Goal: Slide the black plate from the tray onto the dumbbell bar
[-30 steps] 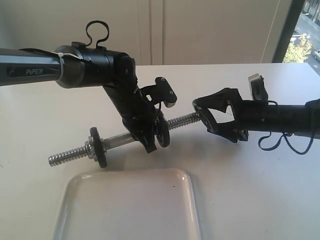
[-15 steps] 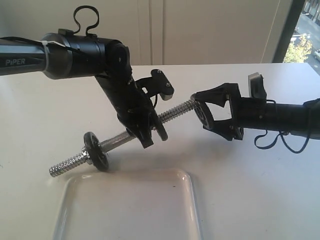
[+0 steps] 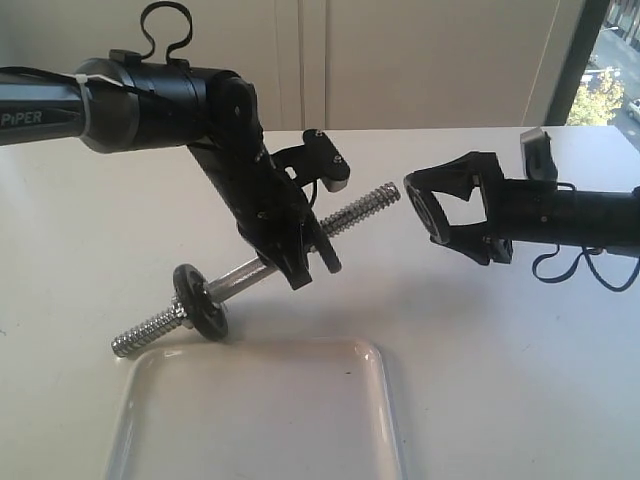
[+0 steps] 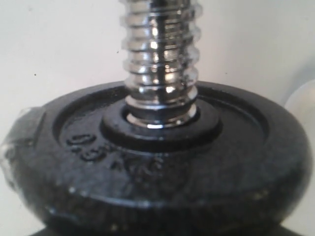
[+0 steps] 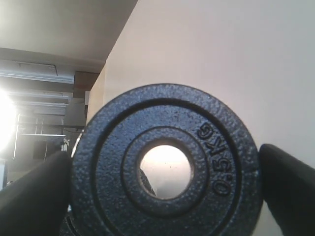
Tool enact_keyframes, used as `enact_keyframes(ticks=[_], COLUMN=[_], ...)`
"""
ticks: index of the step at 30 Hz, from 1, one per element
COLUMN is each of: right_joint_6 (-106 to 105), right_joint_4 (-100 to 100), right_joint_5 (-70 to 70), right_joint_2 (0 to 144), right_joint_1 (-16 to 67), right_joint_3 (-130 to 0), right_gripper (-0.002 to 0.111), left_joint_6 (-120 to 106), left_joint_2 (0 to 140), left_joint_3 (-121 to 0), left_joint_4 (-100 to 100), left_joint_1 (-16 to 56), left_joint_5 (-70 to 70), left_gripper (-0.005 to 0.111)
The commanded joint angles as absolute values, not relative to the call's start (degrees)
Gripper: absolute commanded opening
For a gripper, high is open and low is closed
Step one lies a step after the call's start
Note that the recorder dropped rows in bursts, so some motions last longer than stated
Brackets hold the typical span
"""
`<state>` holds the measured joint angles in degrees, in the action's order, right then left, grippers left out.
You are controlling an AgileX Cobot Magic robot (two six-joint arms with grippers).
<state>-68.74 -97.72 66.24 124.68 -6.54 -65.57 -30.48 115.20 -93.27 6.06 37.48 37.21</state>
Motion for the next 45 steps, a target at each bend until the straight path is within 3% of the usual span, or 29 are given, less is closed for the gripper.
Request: enact_keyframes(ticks=[1,22,45], right_joint_6=[-69.07,-69.18,-70.65], right_joint_4=[-99.95,-99.95,-99.95], right_joint_5=[69.96,69.96,69.96], right_joint_2=[122.94,120.96,118.85], right_joint_1=[-7.03,-1.77,-1.79], right_joint_3=[-66.18,-67.81,-65.77], right_gripper=[0.0,0.0,0.0], left_joint_6=[-30.47,-30.47,-28.83], left_joint_2=[111.37,114.89,114.89], left_joint_3=[-95.39,-95.39,-95.39], left_joint_4=[8.81,8.91,8.57], left_joint_1=[37.79,37.79,37.79], left_joint_5=[34.72,34.29,33.46], left_gripper=[0.0,0.0,0.0])
